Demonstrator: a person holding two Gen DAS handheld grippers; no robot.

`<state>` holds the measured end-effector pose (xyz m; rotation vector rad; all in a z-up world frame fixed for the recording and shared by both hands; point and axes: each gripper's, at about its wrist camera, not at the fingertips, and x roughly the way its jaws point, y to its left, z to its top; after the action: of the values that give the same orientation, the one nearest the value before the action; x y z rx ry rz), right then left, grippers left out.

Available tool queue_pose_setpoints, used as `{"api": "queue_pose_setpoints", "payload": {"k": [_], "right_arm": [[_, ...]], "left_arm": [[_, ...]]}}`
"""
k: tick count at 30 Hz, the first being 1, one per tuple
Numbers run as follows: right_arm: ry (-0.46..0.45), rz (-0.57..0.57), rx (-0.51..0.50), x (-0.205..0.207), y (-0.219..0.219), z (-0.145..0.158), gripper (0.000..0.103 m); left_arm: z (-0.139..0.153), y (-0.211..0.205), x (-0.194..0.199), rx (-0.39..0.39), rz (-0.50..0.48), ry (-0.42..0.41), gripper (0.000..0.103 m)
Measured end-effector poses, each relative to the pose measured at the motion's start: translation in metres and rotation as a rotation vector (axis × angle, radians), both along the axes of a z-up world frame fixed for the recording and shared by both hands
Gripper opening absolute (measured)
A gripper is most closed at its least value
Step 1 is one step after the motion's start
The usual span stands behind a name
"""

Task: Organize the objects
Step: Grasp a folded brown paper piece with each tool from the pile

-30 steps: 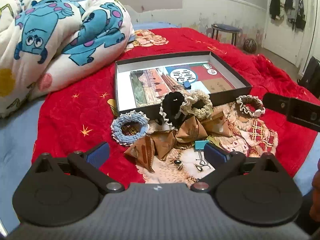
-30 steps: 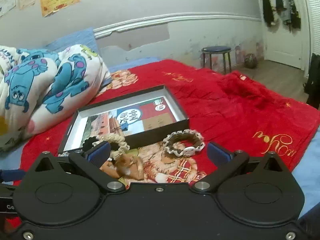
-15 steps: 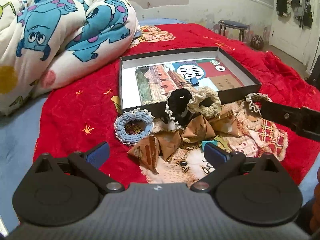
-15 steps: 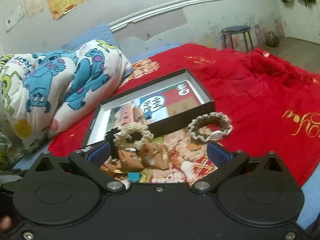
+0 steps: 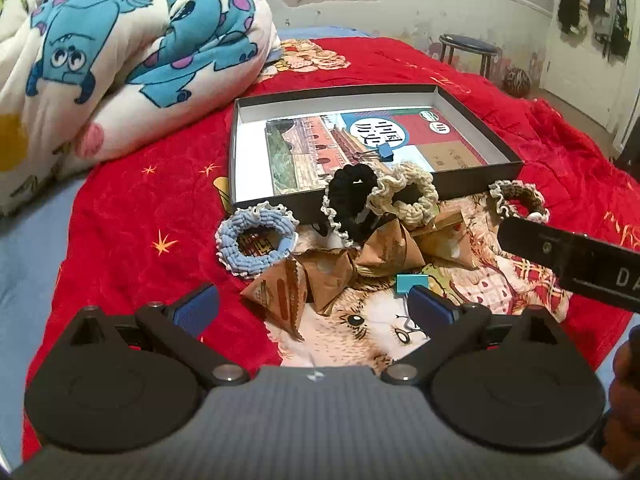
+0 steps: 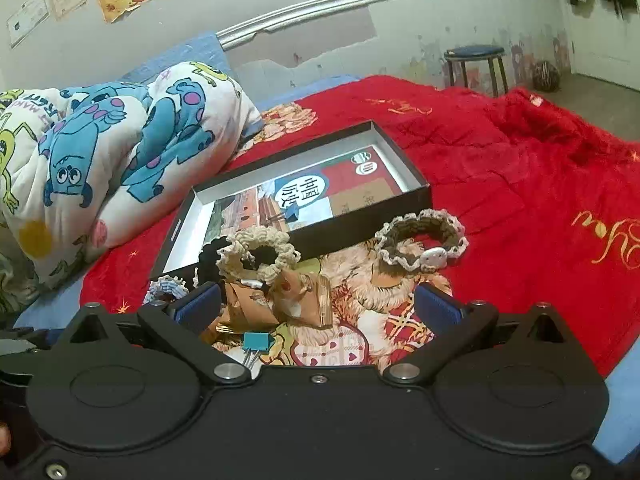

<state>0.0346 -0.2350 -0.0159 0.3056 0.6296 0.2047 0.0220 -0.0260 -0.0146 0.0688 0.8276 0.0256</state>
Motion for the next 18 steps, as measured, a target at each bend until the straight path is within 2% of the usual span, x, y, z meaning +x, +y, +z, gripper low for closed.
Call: {"api": "queue_pose_setpoints", "payload": {"k": [6, 8, 13, 18], "right_arm": [[0.015, -0.024, -0.006, 0.007, 0.001, -0.01, 0.103], [0.026, -0.023, -0.01, 0.01, 0.002, -0.013, 0.103], [0.044, -0.027, 0.011, 0.017, -0.001, -0.019, 0.103], [0.096, 0.016, 0.027, 0.029, 0.002, -0.027, 0.092]], "left_arm": [[-0.004, 0.0, 0.002, -0.026, 0.016, -0.027, 0.103], [-0.005, 0.001, 0.002, -0.032, 0.04, -0.039, 0.099], [-0.006, 0.001, 0.004, -0.033, 0.077, -0.079, 0.098], [-0.015, 0.003, 0.007, -0.051, 0.078, -0.051, 0.095]]}}
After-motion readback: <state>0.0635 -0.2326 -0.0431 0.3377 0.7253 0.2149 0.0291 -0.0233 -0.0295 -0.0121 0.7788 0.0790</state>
